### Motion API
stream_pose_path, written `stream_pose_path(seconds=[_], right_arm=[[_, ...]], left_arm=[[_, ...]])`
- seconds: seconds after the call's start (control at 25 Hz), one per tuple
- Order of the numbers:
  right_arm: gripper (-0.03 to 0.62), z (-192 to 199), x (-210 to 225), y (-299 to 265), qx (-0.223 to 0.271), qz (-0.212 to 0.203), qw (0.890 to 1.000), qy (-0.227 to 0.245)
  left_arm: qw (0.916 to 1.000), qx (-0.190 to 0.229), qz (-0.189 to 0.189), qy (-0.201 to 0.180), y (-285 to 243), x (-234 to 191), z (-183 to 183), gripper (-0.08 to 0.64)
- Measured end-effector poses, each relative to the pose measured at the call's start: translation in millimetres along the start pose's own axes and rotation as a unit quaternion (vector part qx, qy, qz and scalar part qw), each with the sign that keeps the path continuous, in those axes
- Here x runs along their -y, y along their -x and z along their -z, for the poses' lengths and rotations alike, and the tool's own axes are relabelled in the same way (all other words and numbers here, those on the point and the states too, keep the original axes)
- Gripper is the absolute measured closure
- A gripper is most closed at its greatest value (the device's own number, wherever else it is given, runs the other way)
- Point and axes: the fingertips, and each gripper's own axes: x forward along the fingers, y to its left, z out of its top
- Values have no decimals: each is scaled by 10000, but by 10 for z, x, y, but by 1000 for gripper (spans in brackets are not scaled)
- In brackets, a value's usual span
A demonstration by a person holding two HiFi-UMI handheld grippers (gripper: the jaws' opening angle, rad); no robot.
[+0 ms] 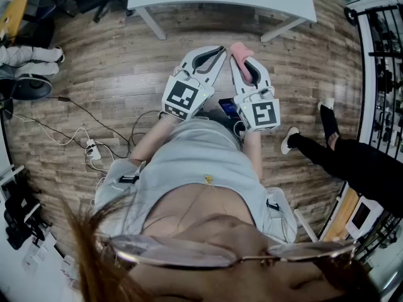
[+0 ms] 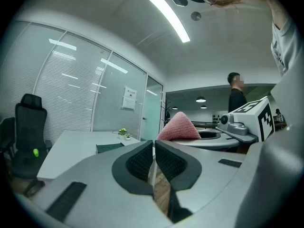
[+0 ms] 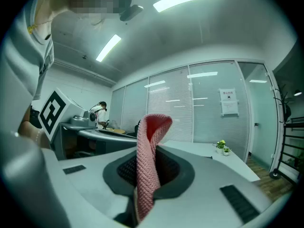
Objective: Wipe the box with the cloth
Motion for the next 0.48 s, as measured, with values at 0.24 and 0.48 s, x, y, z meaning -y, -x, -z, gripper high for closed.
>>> stream_pose_path(seconds=[0.24, 0.48], right_arm=[[551, -44, 35, 32, 129, 7, 9997, -184], [551, -10, 61, -85, 161, 25, 9998, -135]], left_arm=[[10000, 27, -80, 38, 43, 21, -16, 518], [9999, 44, -93, 0, 47, -73, -7, 518]])
